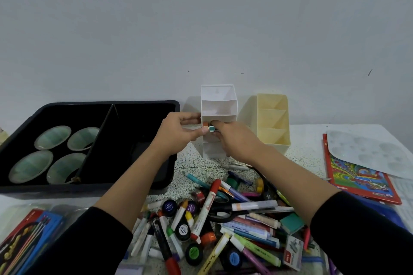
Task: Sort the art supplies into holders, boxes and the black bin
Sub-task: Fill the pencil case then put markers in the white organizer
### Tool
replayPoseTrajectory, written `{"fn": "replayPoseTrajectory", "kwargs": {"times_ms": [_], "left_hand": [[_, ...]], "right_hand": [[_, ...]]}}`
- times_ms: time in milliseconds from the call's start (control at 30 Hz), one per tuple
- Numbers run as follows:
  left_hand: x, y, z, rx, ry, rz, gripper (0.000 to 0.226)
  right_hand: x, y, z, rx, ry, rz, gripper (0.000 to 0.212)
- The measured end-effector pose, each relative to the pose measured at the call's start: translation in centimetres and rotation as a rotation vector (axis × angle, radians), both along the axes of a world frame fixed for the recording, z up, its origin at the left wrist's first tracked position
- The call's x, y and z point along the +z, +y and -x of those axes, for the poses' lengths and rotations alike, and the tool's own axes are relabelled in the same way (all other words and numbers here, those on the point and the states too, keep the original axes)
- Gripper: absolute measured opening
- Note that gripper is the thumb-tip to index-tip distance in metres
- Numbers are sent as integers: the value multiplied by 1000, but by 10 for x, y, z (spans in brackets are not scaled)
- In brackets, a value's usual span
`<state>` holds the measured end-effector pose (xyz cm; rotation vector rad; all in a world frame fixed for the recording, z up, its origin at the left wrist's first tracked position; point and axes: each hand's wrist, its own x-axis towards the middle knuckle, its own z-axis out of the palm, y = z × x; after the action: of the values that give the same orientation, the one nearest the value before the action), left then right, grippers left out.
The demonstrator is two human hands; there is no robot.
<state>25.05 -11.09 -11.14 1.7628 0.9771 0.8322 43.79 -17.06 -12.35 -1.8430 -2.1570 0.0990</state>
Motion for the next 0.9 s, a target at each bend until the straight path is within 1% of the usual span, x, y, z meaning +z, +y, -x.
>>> {"fn": "replayPoseTrajectory", "kwargs": {"times_ms": [133, 367, 500, 567, 667, 733, 800, 833, 900], "left_hand": [[-1, 1, -1, -13, 16, 9, 44], [2, 1, -3, 13, 71, 15, 57], [5, -7, -3, 31, 81, -9, 59], [8, -12, -4, 49, 104, -20, 55], [12, -18, 1, 44, 149, -17, 44], [14, -27, 11, 48, 160, -9, 38], [16, -42, 27, 65, 194, -81, 30], [17, -52, 35, 48, 220, -121, 25], [21, -77, 50, -39, 289, -161, 18]], "right_hand": [[0, -1, -1, -8, -6, -1, 25], [4, -2, 4, -33, 42, 35, 23], [7, -4, 6, -47, 51, 43, 19], [9, -7, 9, -54, 81, 42, 18], [10, -16, 9, -62, 183, -4, 23], [4, -29, 9, -88, 242, -79, 32], [-3, -47, 8, -114, 339, -155, 40], [-6, -57, 9, -118, 404, -192, 39], [-12, -78, 11, -113, 504, -256, 31]]}}
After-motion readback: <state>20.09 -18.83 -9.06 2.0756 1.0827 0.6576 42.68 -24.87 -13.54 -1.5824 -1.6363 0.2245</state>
